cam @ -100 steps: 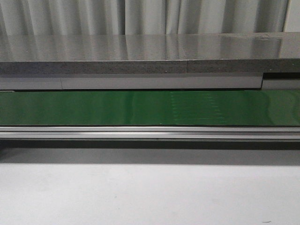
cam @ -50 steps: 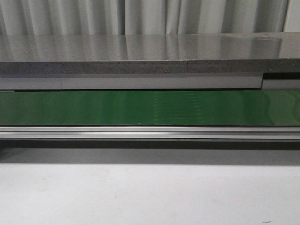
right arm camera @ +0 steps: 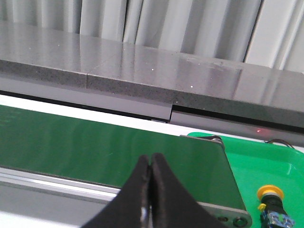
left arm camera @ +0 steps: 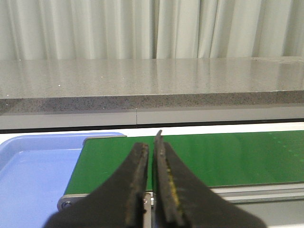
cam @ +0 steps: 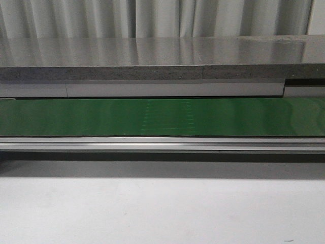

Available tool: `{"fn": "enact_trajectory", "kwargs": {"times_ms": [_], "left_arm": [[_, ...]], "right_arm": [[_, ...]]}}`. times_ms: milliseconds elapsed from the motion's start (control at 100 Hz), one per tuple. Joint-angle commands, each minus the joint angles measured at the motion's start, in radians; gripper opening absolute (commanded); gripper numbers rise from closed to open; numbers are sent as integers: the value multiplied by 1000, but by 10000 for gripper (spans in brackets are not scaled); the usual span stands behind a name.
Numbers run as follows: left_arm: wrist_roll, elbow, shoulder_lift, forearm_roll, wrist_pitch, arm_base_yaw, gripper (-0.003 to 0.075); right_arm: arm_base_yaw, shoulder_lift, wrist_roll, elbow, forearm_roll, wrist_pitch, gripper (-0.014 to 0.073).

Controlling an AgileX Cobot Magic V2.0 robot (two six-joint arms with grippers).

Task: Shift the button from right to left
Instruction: 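Move the right gripper over the green tray toward the yellow button, then lower the open right gripper around the yellow-capped push-button switch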

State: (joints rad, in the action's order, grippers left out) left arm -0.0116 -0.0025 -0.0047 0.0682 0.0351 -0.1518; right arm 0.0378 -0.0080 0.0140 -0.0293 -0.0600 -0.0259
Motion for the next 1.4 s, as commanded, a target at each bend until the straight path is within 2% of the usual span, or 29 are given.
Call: {"fn": "enact_trajectory", "kwargs": {"times_ms": [0, 160, 420, 550, 780, 870, 1080, 1190, 1390], "left_arm": [[-10, 41, -37, -2, -78, -9, 5], [-10, 41, -37, -2, -78, -9, 5], [-10, 41, -37, -2, -78, -9, 5], [-10, 41, -37, -2, -78, -9, 5], [-10, 41, -37, -2, -78, -9, 5], [-10, 41, -37, -2, -78, -9, 5], [-10, 41, -37, -2, -78, -9, 5], [-10, 41, -37, -2, -78, -9, 5], [-10, 41, -37, -2, -78, -9, 5]], "right_arm": [[-1, -17, 2, 7, -11, 103, -67], [-1, -17, 2, 74, -8, 38, -67], [-1, 85, 1, 311, 5, -268, -67], [-1, 212, -14, 430, 13, -379, -67], [-1, 496, -157, 645, 13, -596, -67], [-1, 606, -167, 724, 13, -671, -67], [-1, 791, -167, 792, 13, -640, -67], [-1, 847, -167, 794, 17, -603, -67], [-1, 913, -167, 794, 39, -629, -67]]}}
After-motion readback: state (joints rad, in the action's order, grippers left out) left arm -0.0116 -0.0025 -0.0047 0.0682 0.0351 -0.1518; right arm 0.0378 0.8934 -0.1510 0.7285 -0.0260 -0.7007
